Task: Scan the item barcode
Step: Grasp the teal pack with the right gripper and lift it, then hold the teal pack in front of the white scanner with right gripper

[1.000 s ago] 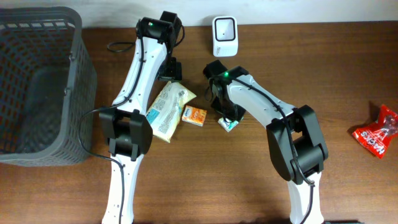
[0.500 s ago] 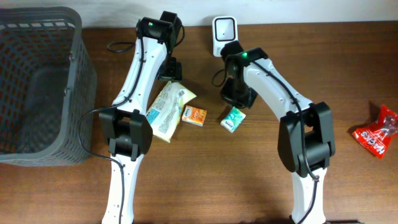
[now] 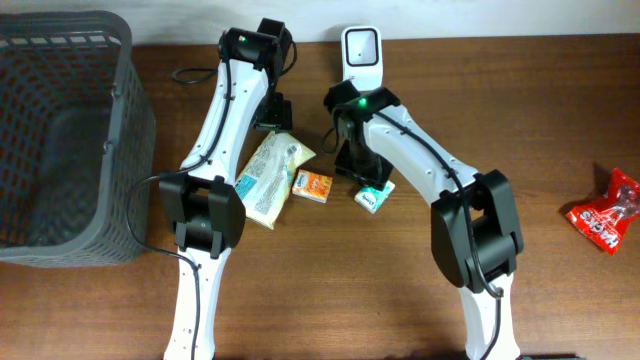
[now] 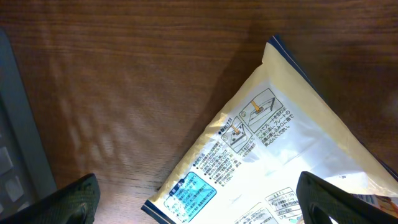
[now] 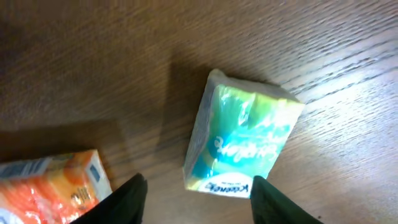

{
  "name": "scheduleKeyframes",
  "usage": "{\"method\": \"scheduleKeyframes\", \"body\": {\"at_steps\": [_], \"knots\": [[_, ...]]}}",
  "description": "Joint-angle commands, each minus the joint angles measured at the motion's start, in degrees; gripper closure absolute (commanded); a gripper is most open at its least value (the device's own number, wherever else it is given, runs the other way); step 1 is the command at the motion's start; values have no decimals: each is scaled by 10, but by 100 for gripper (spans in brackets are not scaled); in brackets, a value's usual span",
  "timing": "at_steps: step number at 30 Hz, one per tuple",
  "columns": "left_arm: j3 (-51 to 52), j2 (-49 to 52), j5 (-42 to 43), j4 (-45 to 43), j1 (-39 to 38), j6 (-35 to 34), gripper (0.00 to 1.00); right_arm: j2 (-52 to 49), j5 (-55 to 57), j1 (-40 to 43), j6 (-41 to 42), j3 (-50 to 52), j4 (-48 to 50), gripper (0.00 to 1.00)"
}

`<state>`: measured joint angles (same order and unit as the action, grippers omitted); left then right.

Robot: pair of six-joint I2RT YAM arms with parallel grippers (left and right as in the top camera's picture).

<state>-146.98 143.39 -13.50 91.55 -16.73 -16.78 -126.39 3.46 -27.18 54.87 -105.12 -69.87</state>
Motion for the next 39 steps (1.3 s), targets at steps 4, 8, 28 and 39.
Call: {"method": "scheduleKeyframes", "body": {"at_steps": [4,8,28,39], "knots": [[0,3,6,3,0,-8,1,-8,37,-1,46,55,43,48],[0,3,6,3,0,-8,1,-8,37,-1,46,76,64,53],[0,3,6,3,0,-8,1,-16,-13,31,-14,39,41,96],[0,3,6,1,0,-8,1,-14,-235,120,-221,-39,173,96]]}}
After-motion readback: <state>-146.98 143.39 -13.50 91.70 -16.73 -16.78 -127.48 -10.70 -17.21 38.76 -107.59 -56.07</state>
